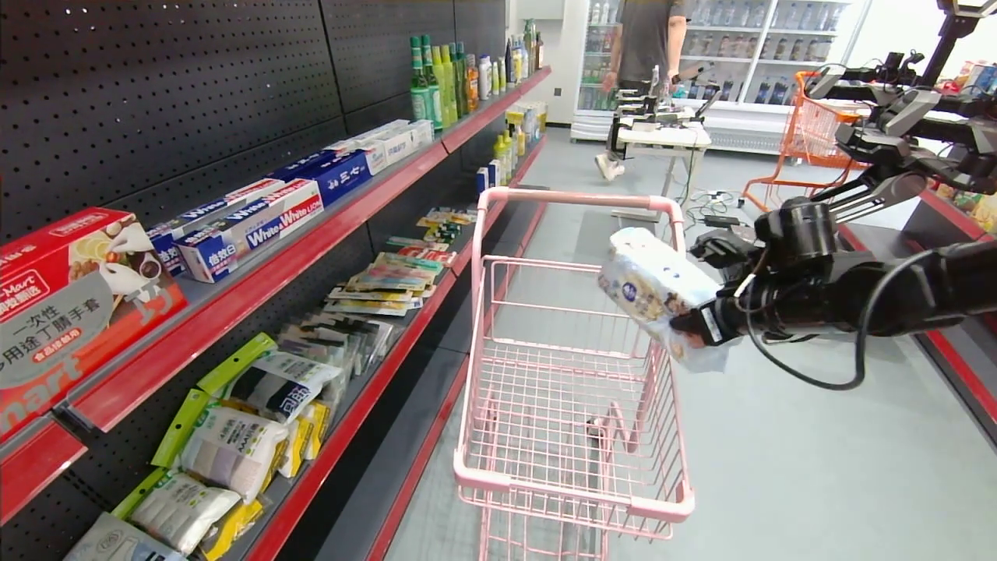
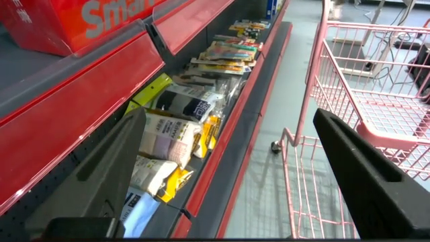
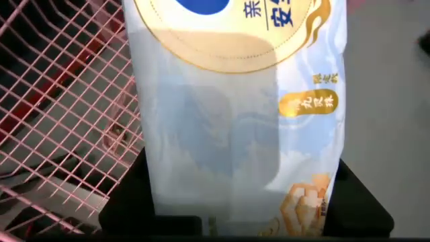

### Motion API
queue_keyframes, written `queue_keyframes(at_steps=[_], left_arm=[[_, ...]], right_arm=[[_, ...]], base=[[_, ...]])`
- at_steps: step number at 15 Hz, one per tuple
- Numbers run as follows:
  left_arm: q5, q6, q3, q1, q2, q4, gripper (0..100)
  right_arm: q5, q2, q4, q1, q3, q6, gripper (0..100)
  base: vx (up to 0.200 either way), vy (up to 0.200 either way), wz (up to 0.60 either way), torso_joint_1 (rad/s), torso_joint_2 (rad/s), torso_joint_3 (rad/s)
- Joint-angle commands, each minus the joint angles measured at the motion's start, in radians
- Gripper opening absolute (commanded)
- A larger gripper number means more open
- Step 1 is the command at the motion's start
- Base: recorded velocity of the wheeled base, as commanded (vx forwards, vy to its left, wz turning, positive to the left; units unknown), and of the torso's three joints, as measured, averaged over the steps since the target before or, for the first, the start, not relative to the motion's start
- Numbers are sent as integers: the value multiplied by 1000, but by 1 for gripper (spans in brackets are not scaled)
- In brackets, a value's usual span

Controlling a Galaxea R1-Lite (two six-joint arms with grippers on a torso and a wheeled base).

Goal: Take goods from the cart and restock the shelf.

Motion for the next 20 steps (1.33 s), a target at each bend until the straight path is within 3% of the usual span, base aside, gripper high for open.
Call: queue_keyframes(at_steps=[1,3,7,10,14,20], left_arm=[[0,0,0,0,2,0,100],[0,0,0,0,2,0,100],[2,0,0,0,2,0,100],[0,0,0,0,2,0,100],[0,0,0,0,2,0,100],[0,0,0,0,2,0,100]], right_arm=[[-101,-253,-1,-43,103,95,0],[-156,-428,-1,-60,227,127,0],[-153,-739,-4,-124,489,118,0],[-112,-928,-1,-241,638,63,0],[-87,-1049,-11,-265,721,60,0],[-89,-1034,-15,-265,704,46,0]], base=[[0,0,0,0,0,0],[0,0,0,0,0,0],[0,0,0,0,0,0],[0,0,0,0,0,0],[0,0,0,13,-25,-14],[0,0,0,221,-483,-264]])
